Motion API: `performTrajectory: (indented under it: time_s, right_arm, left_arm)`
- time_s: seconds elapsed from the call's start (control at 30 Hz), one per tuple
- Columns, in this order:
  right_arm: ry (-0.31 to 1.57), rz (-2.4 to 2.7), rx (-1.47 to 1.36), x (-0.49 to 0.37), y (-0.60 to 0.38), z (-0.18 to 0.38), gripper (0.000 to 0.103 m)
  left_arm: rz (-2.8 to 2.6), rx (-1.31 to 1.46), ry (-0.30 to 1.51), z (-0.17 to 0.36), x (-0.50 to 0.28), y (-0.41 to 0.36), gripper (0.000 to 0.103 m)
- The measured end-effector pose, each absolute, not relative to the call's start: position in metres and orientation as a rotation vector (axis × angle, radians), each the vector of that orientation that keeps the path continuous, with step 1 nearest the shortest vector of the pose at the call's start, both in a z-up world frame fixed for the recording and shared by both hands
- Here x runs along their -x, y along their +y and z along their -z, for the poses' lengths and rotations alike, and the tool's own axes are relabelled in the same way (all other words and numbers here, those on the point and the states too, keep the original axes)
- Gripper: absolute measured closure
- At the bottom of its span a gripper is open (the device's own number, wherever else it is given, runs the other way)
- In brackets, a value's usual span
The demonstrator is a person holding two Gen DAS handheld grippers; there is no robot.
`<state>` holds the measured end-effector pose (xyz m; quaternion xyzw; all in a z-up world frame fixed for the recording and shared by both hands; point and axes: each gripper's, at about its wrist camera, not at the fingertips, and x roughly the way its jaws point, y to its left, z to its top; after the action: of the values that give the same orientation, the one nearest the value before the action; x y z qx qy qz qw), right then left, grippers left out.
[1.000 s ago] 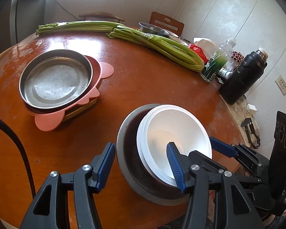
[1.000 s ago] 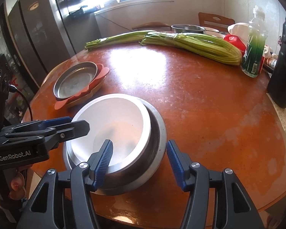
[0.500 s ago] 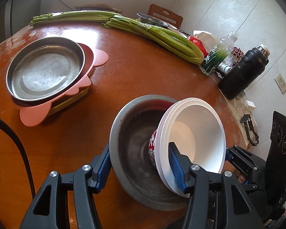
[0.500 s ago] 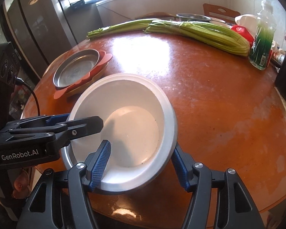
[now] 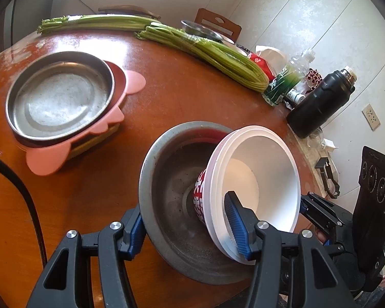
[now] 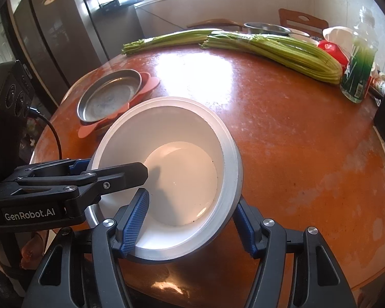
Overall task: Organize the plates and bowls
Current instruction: 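Carry the steel bowl stack with the right gripper onto the steel tray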
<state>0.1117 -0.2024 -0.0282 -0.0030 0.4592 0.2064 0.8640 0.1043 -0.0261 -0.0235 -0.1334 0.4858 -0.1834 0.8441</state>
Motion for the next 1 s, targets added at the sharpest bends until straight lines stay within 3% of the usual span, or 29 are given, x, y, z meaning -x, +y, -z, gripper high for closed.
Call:
performTrajectory:
  time_s: [1.0]
  right_arm:
    - [0.861,-0.553,0.099,-0.157,-0.094,-0.021,0.036]
  left_arm:
    - [0.253,0.299,0.892,-0.028,-0.122,0.077,0.047]
